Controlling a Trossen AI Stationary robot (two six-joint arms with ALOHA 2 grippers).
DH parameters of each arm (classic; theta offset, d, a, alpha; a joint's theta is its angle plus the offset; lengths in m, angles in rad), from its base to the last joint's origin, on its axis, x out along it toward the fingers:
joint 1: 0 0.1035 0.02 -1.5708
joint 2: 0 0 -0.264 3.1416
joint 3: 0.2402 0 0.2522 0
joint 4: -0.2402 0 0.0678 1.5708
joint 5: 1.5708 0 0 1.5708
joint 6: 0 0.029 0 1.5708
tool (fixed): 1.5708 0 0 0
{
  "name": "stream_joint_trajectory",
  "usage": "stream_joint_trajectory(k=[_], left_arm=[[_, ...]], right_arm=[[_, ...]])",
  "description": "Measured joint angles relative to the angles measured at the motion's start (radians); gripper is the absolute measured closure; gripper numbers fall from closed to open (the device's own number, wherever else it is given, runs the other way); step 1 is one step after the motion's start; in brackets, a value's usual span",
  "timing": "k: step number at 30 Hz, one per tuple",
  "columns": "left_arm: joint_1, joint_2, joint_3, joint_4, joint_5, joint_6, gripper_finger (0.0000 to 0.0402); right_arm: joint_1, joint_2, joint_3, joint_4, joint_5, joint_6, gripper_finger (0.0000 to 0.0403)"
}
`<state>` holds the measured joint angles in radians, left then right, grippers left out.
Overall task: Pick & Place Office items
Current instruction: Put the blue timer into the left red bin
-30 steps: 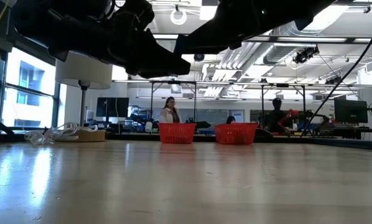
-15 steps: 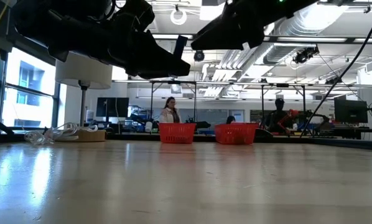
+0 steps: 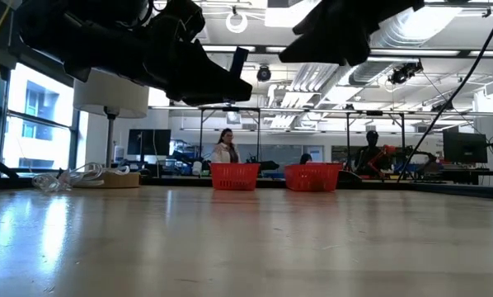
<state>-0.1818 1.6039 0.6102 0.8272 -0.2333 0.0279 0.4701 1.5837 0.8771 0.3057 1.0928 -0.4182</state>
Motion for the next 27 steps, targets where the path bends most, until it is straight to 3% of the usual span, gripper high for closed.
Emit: stream_joint_trajectory(k=[13, 18, 27], left_arm=[[0.000, 0.000, 0.000, 0.000, -0.035, -0.003, 0.0256], [0.003, 0.000, 0.000, -0.001, -0.053, -0.003, 0.0256], [0.042, 0.000, 0.013, -0.009, -0.246, -0.041, 0.0256]], right_arm=[[0.047, 0.000, 0.000, -0.048, 0.197, -0.005, 0.0011], [0.047, 0.000, 0.000, -0.066, 0.192, -0.003, 0.0010], [0.025, 0.000, 0.000, -0.067, 0.167, 0.003, 0.0010]])
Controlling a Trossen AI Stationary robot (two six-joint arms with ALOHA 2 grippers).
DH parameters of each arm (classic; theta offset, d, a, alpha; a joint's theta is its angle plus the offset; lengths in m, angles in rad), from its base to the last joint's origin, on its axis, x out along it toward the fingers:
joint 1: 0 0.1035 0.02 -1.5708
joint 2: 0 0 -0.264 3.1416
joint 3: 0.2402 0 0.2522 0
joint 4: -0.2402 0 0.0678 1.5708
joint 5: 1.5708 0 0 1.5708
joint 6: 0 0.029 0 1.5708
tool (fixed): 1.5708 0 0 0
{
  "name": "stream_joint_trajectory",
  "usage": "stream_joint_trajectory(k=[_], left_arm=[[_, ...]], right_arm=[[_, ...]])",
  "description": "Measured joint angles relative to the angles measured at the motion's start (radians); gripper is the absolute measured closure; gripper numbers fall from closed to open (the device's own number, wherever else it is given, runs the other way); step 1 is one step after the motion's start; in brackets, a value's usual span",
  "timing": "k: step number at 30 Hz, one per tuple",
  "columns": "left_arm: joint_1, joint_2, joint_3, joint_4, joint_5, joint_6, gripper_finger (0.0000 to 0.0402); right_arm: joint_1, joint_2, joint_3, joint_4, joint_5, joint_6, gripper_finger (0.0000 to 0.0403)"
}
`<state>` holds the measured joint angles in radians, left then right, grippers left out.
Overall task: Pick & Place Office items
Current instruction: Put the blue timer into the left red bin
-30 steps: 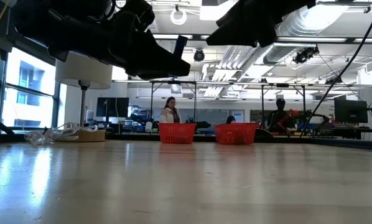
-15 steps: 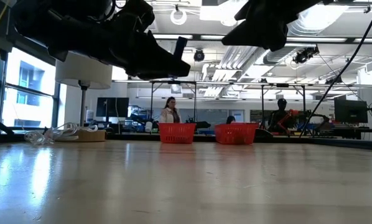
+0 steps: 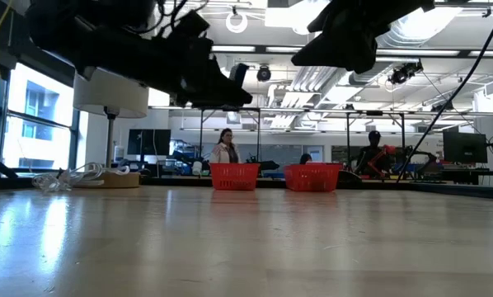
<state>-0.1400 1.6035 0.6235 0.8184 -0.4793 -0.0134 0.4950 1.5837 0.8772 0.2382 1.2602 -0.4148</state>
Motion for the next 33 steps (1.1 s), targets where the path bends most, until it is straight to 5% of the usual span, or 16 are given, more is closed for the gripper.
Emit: stream_joint_trajectory(k=[17, 33], left_arm=[[0.224, 0.000, 0.198, -0.407, -0.122, -0.100, 0.0256], [0.421, 0.097, 0.348, -0.415, -0.049, -0.085, 0.0256]], right_arm=[[-0.020, 0.000, 0.000, -0.134, -0.060, 0.129, 0.0011], [-0.019, 0.000, 0.000, -0.251, -0.088, 0.254, 0.0013]])
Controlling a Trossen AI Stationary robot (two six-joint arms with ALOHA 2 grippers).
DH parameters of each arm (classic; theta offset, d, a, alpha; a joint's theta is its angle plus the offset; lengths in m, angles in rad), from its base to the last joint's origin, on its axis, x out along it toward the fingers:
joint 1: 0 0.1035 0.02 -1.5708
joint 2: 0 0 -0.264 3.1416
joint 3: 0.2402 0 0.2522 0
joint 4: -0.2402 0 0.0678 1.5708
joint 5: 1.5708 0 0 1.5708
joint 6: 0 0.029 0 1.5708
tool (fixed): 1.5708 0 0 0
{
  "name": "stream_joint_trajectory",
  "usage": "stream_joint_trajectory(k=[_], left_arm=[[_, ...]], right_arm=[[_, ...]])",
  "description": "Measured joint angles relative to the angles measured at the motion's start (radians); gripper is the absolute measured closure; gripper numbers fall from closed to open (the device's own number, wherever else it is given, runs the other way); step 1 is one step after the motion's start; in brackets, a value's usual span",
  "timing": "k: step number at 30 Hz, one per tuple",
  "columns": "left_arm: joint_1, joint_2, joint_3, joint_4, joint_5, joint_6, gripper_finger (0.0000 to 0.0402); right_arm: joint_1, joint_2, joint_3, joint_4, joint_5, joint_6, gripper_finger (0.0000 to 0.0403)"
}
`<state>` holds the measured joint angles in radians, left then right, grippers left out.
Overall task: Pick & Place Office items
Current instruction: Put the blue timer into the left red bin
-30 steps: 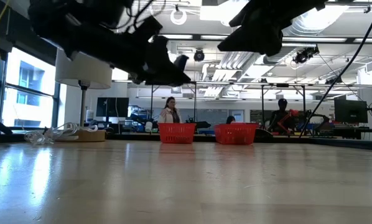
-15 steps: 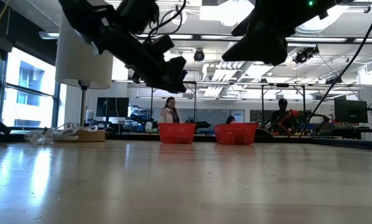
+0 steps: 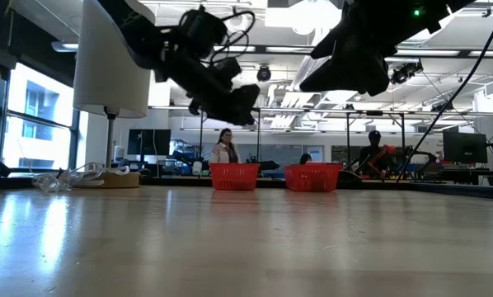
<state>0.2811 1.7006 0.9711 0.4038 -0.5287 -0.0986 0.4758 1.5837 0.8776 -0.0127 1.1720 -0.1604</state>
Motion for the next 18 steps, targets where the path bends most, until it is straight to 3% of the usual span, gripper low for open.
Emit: stream_joint_trajectory(k=[6, 10, 18], left_arm=[[0.057, 0.087, 0.038, -0.010, 0.023, -0.019, 0.0256], [0.098, 0.093, 0.039, -0.022, 0.110, -0.102, 0.0256], [0.148, 0.093, 0.039, -0.056, 0.163, -0.188, 0.0256]], right_arm=[[0.000, 0.000, 0.000, -0.036, -0.007, 0.034, 0.0015], [0.000, 0.000, 0.000, -0.092, -0.027, 0.081, 0.0016], [-0.015, 0.000, 0.000, -0.139, -0.027, 0.114, 0.0018]])
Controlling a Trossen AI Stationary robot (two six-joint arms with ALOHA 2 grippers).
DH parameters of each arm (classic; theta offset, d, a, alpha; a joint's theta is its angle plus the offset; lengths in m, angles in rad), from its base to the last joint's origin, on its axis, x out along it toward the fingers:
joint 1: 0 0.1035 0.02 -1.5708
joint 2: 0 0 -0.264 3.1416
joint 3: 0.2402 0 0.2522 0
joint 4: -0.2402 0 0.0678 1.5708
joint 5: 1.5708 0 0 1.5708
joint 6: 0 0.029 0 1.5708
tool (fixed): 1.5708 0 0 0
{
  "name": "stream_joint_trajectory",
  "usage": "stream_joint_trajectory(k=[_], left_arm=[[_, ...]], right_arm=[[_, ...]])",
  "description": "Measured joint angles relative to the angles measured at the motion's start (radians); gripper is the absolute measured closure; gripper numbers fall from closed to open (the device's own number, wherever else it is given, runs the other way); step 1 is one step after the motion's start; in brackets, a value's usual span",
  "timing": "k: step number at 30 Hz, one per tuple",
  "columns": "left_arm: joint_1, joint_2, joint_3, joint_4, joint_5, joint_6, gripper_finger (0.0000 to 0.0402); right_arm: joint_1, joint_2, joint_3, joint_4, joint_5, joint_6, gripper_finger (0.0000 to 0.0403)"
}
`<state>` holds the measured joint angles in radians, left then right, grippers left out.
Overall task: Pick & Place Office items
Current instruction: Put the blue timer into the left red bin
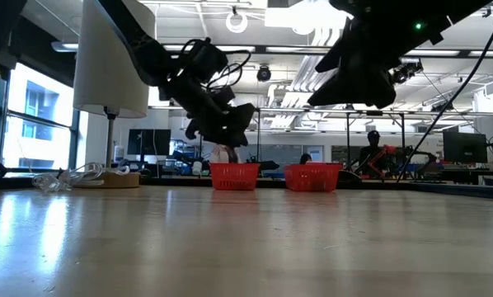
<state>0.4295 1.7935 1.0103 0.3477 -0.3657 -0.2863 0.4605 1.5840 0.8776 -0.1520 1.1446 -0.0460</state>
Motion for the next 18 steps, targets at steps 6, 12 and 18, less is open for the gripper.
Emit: stream_joint_trajectory(k=[6, 12, 18], left_arm=[[0.009, 0.000, 0.000, -0.031, 0.009, -0.019, 0.0256], [0.023, 0.000, 0.000, -0.074, 0.024, -0.039, 0.0256], [0.039, 0.000, 0.000, -0.105, 0.035, -0.061, 0.0256]], right_arm=[[-0.011, 0.000, 0.000, 0.000, -0.026, 0.000, 0.0018], [-0.029, 0.000, 0.000, 0.001, -0.052, 0.001, 0.0018], [-0.038, 0.000, 0.000, 0.007, -0.099, 0.009, 0.0018]])
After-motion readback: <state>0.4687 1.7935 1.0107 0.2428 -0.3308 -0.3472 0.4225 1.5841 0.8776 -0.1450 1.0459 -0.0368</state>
